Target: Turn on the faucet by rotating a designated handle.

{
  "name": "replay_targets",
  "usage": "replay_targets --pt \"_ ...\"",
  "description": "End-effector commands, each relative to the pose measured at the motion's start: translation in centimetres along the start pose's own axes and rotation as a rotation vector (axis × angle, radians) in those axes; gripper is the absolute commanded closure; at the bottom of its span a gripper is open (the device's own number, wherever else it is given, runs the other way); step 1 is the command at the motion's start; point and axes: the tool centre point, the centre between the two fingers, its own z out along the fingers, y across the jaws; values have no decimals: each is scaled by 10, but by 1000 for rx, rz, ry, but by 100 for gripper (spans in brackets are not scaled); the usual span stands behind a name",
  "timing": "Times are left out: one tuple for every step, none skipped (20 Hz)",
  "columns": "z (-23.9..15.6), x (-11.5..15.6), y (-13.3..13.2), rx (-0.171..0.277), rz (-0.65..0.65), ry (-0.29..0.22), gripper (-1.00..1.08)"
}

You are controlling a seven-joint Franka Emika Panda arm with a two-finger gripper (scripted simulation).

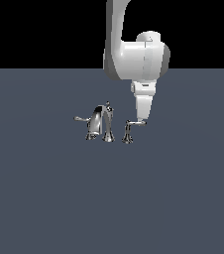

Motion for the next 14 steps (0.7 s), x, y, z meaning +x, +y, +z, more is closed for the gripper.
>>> replay_targets --pt "0 2 4 0 0 0 108" --pt "0 3 7 0 0 0 108" --pt "0 4 10 0 0 0 108" --pt "0 5 12 0 0 0 108" --pt "0 6 15 0 0 0 108" --pt "0 7 18 0 0 0 108" --pt "0 9 21 0 0 0 108" --pt "0 10 24 0 0 0 108" --pt "0 11 26 0 0 0 108" --pt "0 12 29 0 1 0 108" --pt "0 14 32 0 1 0 108" --pt "0 15 35 0 1 0 108" --pt "0 16 38 0 1 0 108" --pt "0 17 41 0 1 0 108"
